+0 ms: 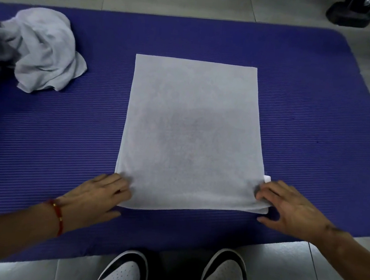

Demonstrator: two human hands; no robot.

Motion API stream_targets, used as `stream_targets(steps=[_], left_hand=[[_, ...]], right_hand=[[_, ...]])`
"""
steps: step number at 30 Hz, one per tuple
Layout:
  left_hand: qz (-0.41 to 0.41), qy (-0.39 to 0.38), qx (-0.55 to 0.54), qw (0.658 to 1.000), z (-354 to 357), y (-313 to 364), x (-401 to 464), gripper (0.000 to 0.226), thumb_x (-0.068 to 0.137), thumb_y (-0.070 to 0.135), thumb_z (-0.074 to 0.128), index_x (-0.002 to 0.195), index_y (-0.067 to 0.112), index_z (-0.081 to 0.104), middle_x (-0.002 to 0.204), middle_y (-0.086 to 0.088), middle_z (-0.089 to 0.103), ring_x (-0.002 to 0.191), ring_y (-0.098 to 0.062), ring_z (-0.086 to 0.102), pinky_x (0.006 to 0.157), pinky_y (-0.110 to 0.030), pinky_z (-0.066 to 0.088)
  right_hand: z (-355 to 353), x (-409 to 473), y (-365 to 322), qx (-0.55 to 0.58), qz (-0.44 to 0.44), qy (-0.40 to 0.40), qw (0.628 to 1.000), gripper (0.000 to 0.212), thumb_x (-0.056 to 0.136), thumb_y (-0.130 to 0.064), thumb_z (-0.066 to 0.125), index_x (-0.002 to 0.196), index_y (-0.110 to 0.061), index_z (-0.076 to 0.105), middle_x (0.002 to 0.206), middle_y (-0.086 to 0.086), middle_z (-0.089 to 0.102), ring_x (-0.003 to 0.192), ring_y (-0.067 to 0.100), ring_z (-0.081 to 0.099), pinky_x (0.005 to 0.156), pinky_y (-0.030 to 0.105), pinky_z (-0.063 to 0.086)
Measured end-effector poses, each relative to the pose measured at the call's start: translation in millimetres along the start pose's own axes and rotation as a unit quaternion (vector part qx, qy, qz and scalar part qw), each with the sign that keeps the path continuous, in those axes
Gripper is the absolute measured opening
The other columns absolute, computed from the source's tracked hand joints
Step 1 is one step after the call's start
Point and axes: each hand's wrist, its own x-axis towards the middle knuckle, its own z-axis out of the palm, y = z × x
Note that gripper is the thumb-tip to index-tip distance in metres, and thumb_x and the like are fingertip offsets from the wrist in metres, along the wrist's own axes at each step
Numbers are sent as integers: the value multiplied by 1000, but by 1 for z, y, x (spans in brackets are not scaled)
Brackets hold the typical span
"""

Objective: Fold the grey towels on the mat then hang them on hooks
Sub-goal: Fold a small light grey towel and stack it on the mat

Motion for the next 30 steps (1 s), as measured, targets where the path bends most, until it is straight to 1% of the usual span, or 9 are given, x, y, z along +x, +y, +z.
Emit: stream_targets(steps=[7,10,13,15,17,20,22,25,30], left_hand=[[-12,15,43,999,10,-3,-8,69,50,3,94,114,13,72,115,-3,68,110,-24,64,92,-33,56],[-56,95,-79,991,11,-8,-8,28,81,15,73,108,20,70,111,6,67,102,-20,67,95,-27,46],[-234,168,-299,910,-15,-11,8,11,94,30,63,102,24,68,101,13,70,98,-6,66,90,-18,47],[-326,197,-398,835,-32,-23,28,9,96,21,66,91,14,62,80,7,68,78,-10,64,75,-16,48],[-358,221,-454,786,-48,-44,48,24,100,26,61,86,10,50,69,-3,57,70,-21,53,71,-33,48],[-357,240,-540,724,-63,-71,73,20,99,44,57,90,28,49,88,-4,72,86,-27,65,87,-57,53],[-353,254,-571,696,-63,-78,85,12,103,40,52,95,32,49,99,-13,73,91,-28,66,85,-57,55],[-353,249,-559,708,-59,-75,89,11,106,40,44,106,29,46,98,-5,70,90,-26,64,76,-48,55],[-373,192,-510,751,-55,-53,59,31,104,49,42,119,22,45,100,-4,76,92,-22,72,81,-41,60]], right_hand=[[8,-7,0,-22,-12,83,996,38,91,-32,52,120,-16,72,121,-2,67,101,19,65,86,38,58],[4,-2,-7,60,51,119,990,31,88,-29,57,110,-19,76,114,-8,68,100,12,62,83,36,59],[-12,14,-14,235,196,193,932,18,88,-14,74,104,-21,77,109,-19,72,103,5,62,92,24,51],[-29,33,-15,409,275,199,847,19,93,-5,69,107,-16,75,107,-16,75,102,3,67,88,12,50],[-44,54,-9,501,309,210,781,11,100,-8,60,108,-10,68,101,-8,76,93,6,69,80,11,52],[-60,81,3,504,297,233,777,12,105,-24,54,107,-18,64,99,-6,74,92,9,67,85,28,55],[-66,95,9,504,281,252,777,12,105,-32,53,104,-25,63,102,0,70,95,12,64,90,38,53],[-69,102,9,480,277,257,792,14,108,-31,46,102,-30,59,103,2,67,92,10,60,84,36,52],[-57,80,-8,454,306,208,810,13,108,-27,46,103,-29,58,98,-3,66,82,5,59,76,31,48]])
